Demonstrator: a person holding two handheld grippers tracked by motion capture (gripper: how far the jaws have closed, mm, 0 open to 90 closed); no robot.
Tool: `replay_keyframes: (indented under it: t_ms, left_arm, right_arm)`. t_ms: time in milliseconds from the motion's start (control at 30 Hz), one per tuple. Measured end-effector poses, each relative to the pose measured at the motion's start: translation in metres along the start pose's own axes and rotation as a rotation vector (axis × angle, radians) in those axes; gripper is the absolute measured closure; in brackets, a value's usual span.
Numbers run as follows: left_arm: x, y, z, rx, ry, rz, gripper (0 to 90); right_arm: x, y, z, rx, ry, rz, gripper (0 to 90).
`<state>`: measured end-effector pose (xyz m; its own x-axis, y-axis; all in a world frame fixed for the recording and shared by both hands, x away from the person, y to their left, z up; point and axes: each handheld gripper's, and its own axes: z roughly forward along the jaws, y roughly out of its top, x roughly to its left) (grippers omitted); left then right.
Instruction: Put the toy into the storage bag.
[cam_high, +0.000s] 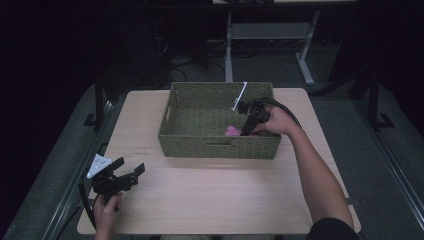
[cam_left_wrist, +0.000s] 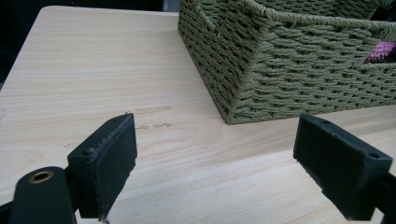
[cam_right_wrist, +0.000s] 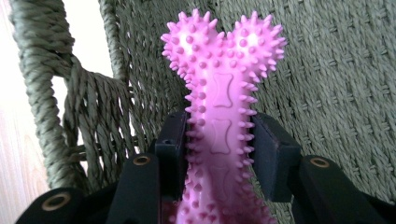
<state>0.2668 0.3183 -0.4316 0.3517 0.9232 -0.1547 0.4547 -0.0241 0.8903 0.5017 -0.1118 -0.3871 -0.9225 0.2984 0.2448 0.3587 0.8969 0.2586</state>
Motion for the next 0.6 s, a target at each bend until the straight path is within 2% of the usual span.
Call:
replay_keyframes:
  t_ms: [233, 333, 600]
  left_arm:
    - [0.0002, 0.0001, -0.0007, 0.000, 0.001, 0.003, 13.0]
    - [-0.0001, 0.0000, -0.0009, 0.000, 0.001, 0.001, 13.0]
    - [-0.0001, 0.0001, -0.0015, -0.002, 0.002, 0.002, 13.0]
  right_arm:
    - [-0.0017, 0.0016, 0.0023, -0.003, 0.007, 0.009, 55.6]
    - [-0.0031, 0.0012, 0.0005, -0.031, 0.014, 0.022, 54.2]
    - [0.0001, 0.0011, -0.0067, -0.050, -0.016, 0.025, 51.2]
